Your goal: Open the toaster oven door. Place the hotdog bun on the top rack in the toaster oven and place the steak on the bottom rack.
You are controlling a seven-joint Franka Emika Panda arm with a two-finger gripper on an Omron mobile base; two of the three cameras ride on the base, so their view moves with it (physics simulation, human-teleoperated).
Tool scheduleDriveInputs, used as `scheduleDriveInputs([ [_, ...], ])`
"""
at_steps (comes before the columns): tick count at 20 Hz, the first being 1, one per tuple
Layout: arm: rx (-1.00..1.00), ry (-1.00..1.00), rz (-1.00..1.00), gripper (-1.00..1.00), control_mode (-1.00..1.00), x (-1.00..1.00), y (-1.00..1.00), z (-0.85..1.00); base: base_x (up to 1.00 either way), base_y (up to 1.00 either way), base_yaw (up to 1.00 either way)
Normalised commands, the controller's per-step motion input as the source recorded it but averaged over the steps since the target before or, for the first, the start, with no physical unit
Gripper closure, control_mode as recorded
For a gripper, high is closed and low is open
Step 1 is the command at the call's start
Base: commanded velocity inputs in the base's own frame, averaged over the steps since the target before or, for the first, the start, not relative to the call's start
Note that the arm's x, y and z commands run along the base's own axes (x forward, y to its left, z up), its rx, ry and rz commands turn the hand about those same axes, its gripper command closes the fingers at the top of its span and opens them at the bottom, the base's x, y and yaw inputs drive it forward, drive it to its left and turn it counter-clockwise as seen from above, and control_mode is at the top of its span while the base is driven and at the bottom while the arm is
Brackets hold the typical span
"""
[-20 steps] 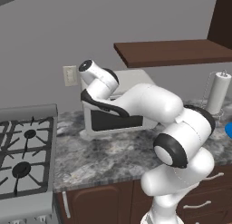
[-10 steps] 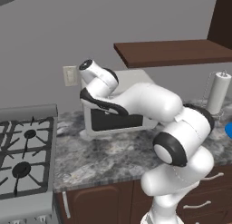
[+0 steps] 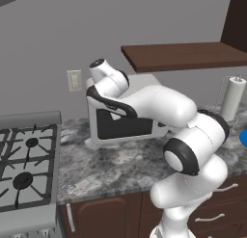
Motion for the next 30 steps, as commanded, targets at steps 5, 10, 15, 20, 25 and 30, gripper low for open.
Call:
scheduleDriveInputs([
  [5, 0.08, 0.0, 0.0, -1.0, -1.0, -0.68, -0.02, -0.5, 0.0, 0.0, 0.0],
  [10, 0.09, -0.08, -0.04, -1.0, -1.0, -0.69, -0.02, -0.3, 0.0, 0.0, 0.0],
  [15, 0.05, -0.15, -0.05, -1.0, -1.0, -0.69, -0.01, -0.28, 0.0, 0.0, 0.0],
  [20, 0.0, -0.05, -0.03, -1.0, -1.0, -0.53, 0.0, -0.07, 0.0, 0.0, 0.0],
  [25, 0.0, 0.0, -0.05, -1.0, -1.0, -0.43, 0.02, 0.02, 0.0, 0.0, 0.0],
  [30, 0.0, 0.0, -0.07, -1.0, -1.0, -0.37, 0.05, 0.14, 0.0, 0.0, 0.0],
])
